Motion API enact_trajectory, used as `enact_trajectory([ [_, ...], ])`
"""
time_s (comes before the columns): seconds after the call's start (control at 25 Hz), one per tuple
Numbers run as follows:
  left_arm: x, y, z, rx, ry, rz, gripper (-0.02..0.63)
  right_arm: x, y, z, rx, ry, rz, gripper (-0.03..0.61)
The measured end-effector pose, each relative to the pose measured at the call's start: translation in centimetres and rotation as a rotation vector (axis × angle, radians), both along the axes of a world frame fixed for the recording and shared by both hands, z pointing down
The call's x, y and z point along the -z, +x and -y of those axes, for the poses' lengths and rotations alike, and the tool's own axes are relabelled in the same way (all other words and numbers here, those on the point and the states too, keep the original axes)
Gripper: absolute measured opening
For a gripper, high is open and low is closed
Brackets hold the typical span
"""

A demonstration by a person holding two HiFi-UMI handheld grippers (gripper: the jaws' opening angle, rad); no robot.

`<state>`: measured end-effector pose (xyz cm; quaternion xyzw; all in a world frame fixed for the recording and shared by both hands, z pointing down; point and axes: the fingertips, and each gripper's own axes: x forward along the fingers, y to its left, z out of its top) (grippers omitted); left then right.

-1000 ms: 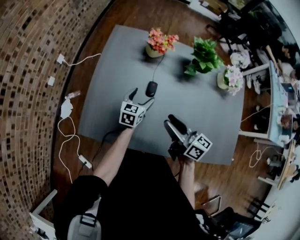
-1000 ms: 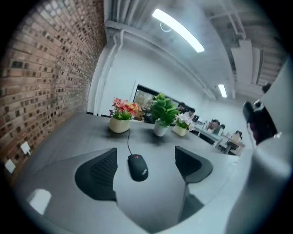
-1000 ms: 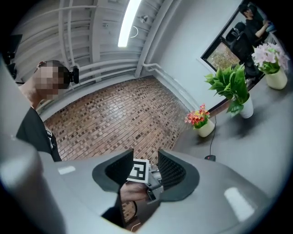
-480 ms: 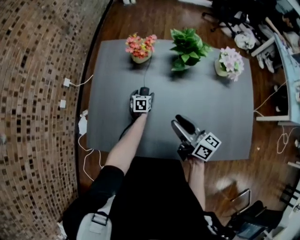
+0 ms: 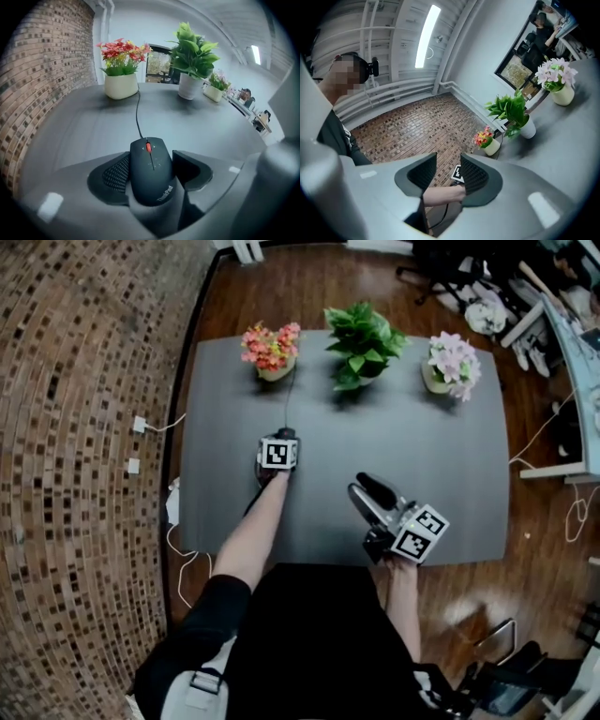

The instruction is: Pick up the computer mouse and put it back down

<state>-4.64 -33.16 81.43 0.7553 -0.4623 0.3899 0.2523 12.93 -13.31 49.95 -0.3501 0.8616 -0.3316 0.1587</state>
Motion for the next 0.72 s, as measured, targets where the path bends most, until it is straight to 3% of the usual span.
enact_trajectory([
  [0.08,0.6,-0.1,-0.4,0.028,-0.026,-0.056,0.287,0.3,-0.6,0.0,0.011,0.0,0.0,0.144],
  [0.16,2.3,1.2,-0.8,0.049,-0.056,-0.22,0.287,0.4,-1.3,0.1,0.027,0.0,-0.002,0.143],
  [0.28,9.1,4.8,-1.2,0.077,-0.071,-0.626,0.287,0.8,-2.2,0.1,0.055,0.002,-0.005,0.144],
  [0.4,17.6,5.6,-2.3,0.104,-0.043,-1.03,0.287,1.3,-3.1,0.0,0.082,0.008,-0.007,0.143],
  [0.6,33.3,1.6,-5.0,0.109,0.044,-1.701,0.287,1.9,-5.1,0.5,0.117,0.015,-0.012,0.143],
  [0.72,41.9,-1.8,-7.6,0.04,0.094,-2.023,0.287,2.3,-6.3,0.8,0.136,0.021,-0.01,0.143],
])
